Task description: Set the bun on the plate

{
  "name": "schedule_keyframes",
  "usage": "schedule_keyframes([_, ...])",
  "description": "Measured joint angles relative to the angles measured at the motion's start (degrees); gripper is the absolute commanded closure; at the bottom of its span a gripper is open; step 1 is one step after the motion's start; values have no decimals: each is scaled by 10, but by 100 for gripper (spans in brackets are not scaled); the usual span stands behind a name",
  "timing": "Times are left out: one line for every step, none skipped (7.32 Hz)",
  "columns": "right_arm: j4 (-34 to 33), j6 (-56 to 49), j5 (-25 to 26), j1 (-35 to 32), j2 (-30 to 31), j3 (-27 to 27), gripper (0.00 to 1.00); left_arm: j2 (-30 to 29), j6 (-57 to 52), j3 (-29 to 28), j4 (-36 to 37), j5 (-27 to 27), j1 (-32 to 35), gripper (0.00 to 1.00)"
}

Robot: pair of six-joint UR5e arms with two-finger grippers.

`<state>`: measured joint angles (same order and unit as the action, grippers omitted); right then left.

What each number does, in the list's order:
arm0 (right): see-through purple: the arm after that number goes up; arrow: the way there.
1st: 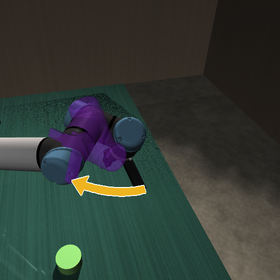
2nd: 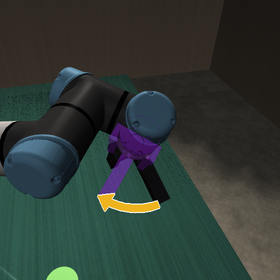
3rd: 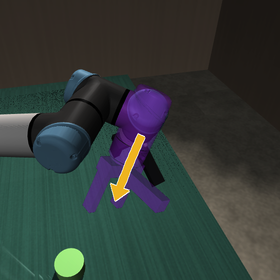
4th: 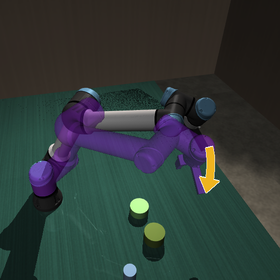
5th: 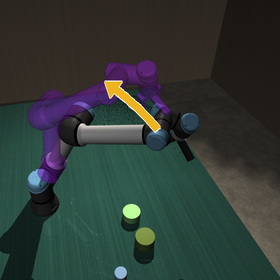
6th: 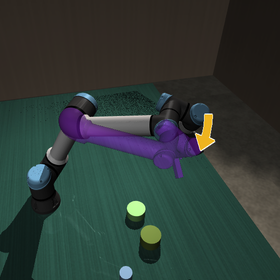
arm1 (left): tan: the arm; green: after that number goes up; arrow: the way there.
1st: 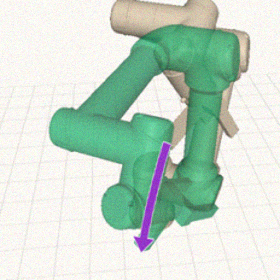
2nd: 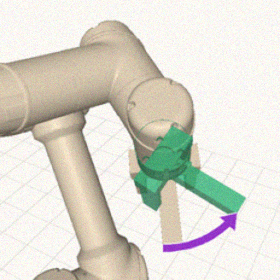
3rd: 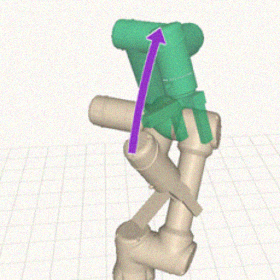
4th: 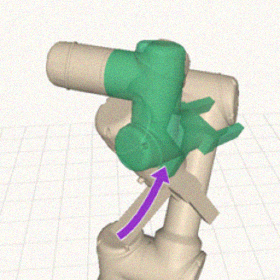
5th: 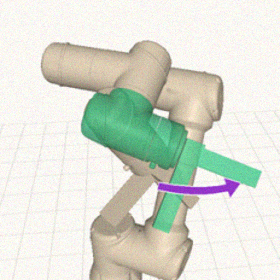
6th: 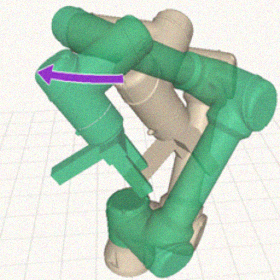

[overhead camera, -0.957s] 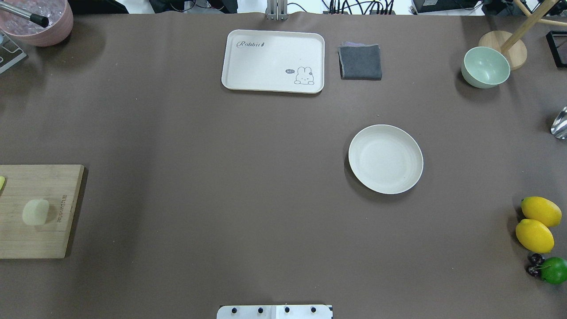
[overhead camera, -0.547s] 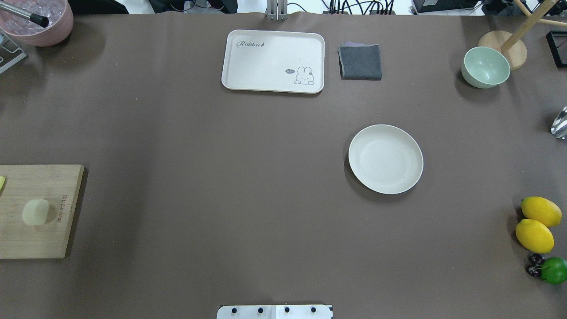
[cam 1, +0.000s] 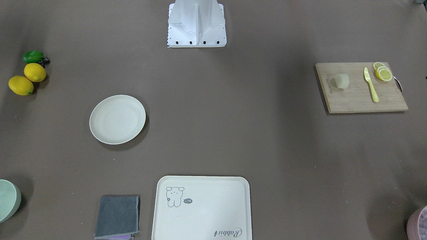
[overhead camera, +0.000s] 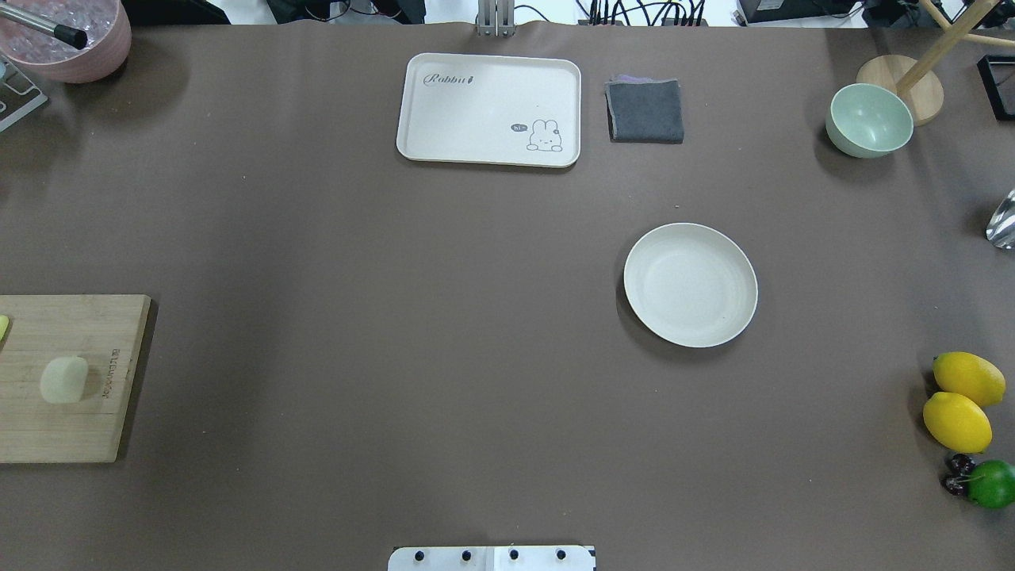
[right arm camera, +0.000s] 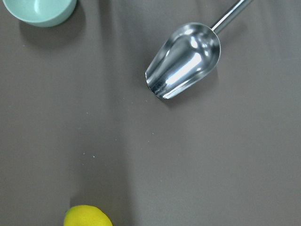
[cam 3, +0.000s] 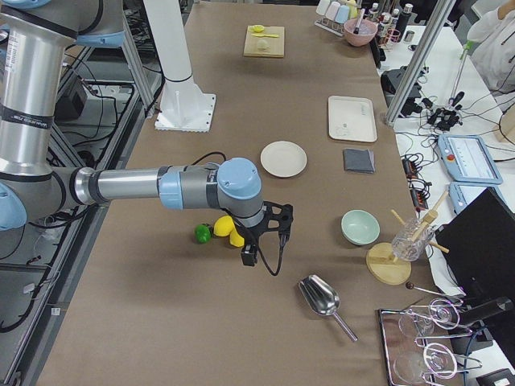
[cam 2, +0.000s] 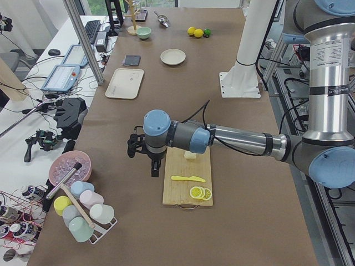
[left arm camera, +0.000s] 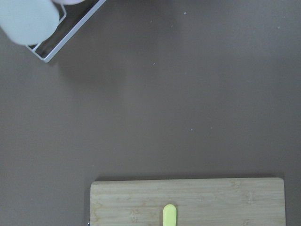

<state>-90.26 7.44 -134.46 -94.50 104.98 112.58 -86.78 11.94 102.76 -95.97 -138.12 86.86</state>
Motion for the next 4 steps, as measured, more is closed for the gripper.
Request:
schedule_keyframes([14, 0, -3, -1, -8, 0, 0, -16, 0, 1, -9, -1, 0, 3])
schedule_keyframes([39, -3, -12, -4, -11, -1, 0, -23, -2, 6, -27, -4, 1, 2])
schedule_keyframes([76, -9, -25, -9, -8, -6, 0, -23, -4, 6, -59, -9, 1, 2])
schedule_keyframes([120, -13, -37, -12, -2, -15, 0, -22, -3, 0, -94, -11, 1, 2])
